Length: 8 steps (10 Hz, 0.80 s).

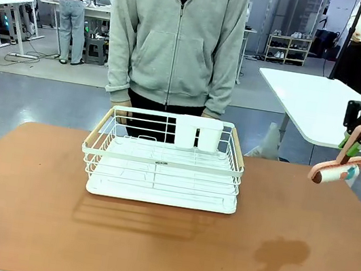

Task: Clean the table.
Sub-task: Place the Lint Roller down when the Dish drying rack is positioned in the middle of the table.

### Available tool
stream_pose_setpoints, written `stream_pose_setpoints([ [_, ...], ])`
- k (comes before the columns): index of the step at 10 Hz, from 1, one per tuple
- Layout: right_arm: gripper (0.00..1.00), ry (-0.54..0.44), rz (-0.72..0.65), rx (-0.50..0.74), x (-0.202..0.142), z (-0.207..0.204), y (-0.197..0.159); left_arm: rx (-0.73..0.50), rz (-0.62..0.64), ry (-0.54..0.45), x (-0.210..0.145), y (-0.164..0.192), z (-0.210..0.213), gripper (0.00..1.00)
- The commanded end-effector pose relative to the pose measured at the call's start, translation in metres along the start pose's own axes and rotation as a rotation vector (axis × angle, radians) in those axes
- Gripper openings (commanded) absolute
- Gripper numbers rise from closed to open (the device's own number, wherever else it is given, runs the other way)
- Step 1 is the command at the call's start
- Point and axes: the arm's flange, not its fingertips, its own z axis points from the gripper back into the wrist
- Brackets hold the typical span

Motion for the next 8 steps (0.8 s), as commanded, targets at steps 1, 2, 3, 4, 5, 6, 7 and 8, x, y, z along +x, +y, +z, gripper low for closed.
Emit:
stream_pose_setpoints([
  [1,0.22,-0.096,-0.247,0.045,-0.009,-0.011,-0.001,-0.003,-0.003,-0.001,-0.001,-0.001,0.002,1.0],
  [2,0.22,-0.068,-0.274,0.062,-0.003,-0.011,0.0,-0.003,-0.003,-0.001,-0.001,-0.001,0.002,1.0],
  [3,0.22,-0.044,-0.296,0.079,0.003,-0.014,0.002,-0.003,-0.003,-0.001,-0.001,-0.001,0.002,1.0],
  [4,0.22,-0.032,-0.292,0.067,0.005,-0.025,0.003,-0.003,-0.003,-0.001,-0.001,-0.001,0.002,1.0],
  [5,0.22,0.007,-0.27,0.08,0.008,-0.041,0.005,-0.003,-0.003,-0.001,-0.001,-0.001,0.002,1.0],
  [6,0.22,0.046,-0.259,0.071,0.01,-0.058,0.005,-0.003,-0.003,-0.001,-0.001,-0.001,0.002,1.0],
  [7,0.22,0.061,-0.253,0.078,0.01,-0.072,0.003,-0.003,-0.003,-0.001,-0.001,-0.001,0.002,1.0],
  [8,0.22,0.06,-0.258,0.095,0.009,-0.082,0.0,-0.003,-0.003,-0.001,-0.001,-0.001,0.002,1.0],
])
